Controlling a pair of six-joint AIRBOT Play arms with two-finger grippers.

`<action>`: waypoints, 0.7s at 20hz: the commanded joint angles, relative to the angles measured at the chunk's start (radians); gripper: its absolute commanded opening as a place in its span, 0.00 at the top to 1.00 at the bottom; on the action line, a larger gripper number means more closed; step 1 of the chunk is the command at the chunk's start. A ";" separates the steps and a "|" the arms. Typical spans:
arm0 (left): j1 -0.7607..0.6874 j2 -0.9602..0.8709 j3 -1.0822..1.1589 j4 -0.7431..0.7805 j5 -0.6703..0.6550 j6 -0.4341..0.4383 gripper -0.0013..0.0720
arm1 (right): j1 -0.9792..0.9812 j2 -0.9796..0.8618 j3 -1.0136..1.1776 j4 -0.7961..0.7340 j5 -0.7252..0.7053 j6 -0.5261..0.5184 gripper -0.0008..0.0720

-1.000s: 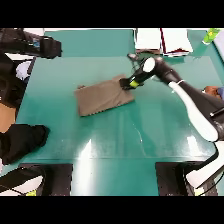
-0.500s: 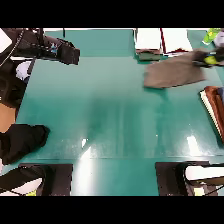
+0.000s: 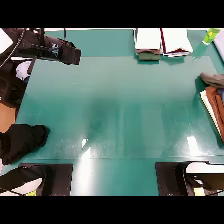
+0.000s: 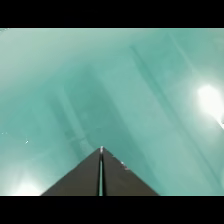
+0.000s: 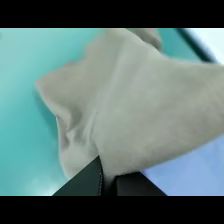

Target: Fold the shirts.

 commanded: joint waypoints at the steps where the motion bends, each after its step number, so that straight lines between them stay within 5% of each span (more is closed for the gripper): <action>1: -0.001 0.000 0.000 -0.002 0.000 -0.016 0.95 | -0.044 0.002 0.042 0.055 -0.029 0.000 0.97; 9: -0.001 0.000 0.000 -0.001 -0.026 -0.013 0.95 | -0.057 0.006 0.340 0.053 0.089 -0.029 0.97; 14: -0.001 0.000 0.000 0.000 -0.045 -0.004 0.95 | -0.105 0.122 0.154 -0.083 0.113 -0.094 0.97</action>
